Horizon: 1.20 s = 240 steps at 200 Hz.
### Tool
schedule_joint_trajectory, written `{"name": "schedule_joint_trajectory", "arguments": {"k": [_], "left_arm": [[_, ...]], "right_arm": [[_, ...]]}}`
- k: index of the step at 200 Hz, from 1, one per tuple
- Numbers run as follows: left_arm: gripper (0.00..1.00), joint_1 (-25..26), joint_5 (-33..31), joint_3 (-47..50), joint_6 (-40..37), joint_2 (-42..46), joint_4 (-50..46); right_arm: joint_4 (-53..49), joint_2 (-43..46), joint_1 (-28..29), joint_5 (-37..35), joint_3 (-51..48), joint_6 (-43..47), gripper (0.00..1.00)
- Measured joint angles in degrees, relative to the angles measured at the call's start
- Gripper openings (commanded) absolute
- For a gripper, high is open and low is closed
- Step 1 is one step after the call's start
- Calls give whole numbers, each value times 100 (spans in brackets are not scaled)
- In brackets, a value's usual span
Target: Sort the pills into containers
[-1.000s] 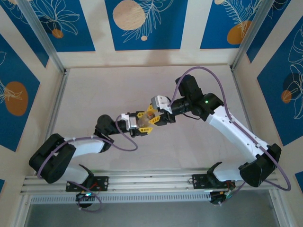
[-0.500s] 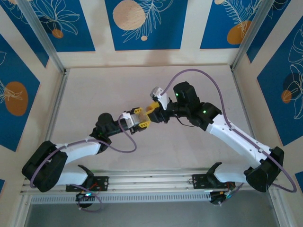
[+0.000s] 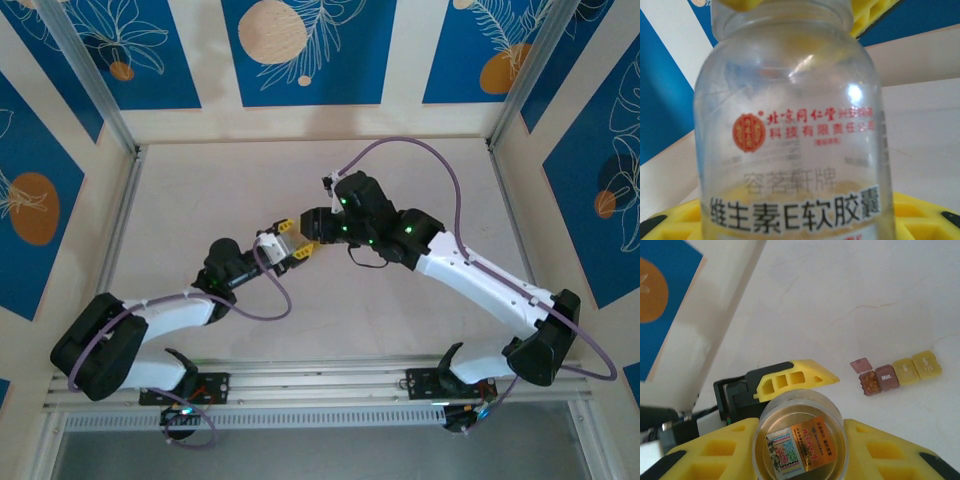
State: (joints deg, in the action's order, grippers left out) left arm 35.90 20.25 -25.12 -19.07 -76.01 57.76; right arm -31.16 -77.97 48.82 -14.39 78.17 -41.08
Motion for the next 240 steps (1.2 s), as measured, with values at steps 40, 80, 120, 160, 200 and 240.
{"name": "schedule_joint_trajectory", "arguments": {"k": [40, 80, 120, 160, 200, 240], "left_arm": [[0, 81, 57, 68, -129, -116, 271], [0, 114, 203, 216, -149, -190, 636], [0, 114, 289, 304, -118, -208, 1178], [0, 114, 463, 315, 59, -369, 1683], [0, 111, 706, 323, 247, -450, 1871], [0, 109, 1141, 323, 420, -452, 1961]], "right_arm": [[-20, -192, 72, -612, 85, -501, 53], [109, -269, 17, -837, 85, -507, 52], [151, -262, -348, -887, 87, -173, 52], [411, 85, -776, 92, 72, 866, 50], [1001, 1252, -1209, 1794, -439, 2879, 52], [1067, 1843, -1285, 3759, -909, 5709, 55]]}}
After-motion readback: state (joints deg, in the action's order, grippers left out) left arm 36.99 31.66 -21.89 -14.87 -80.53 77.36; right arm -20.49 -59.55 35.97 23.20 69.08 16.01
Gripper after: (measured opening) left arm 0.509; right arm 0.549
